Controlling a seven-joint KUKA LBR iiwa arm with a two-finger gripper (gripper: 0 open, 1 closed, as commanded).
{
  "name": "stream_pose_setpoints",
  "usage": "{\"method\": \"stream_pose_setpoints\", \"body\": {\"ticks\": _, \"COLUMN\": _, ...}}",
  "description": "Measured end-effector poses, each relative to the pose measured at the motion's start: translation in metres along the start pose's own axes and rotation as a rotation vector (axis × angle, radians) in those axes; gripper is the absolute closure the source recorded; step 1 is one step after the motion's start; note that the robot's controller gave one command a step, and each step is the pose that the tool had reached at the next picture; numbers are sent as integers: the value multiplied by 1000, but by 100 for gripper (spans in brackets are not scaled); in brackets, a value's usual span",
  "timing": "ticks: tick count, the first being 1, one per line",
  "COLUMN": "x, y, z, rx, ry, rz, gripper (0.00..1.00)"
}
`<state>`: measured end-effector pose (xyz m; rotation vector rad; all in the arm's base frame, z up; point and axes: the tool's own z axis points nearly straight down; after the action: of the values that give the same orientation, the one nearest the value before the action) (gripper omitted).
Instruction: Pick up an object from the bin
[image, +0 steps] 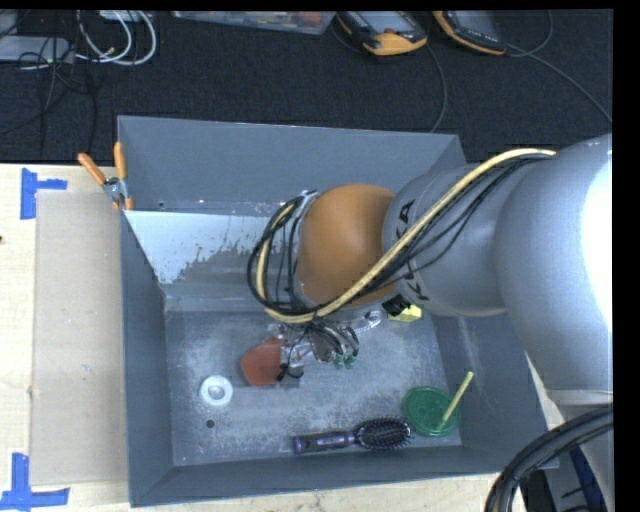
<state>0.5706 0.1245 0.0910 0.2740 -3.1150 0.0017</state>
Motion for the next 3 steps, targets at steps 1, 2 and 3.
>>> {"method": "stream_pose_setpoints", "body": {"ticks": 1, "x": -2, "y": 0, "z": -24, "rx": 0, "ry": -8, "rz": 0, "gripper": 100}}
{"method": "stream_pose_setpoints", "body": {"ticks": 2, "x": -4, "y": 0, "z": -35, "rx": 0, "ry": -15, "rz": 1, "gripper": 100}}
{"method": "stream_pose_setpoints", "body": {"ticks": 3, "x": -3, "y": 1, "z": -40, "rx": 0, "ry": -11, "rz": 1, "gripper": 100}}
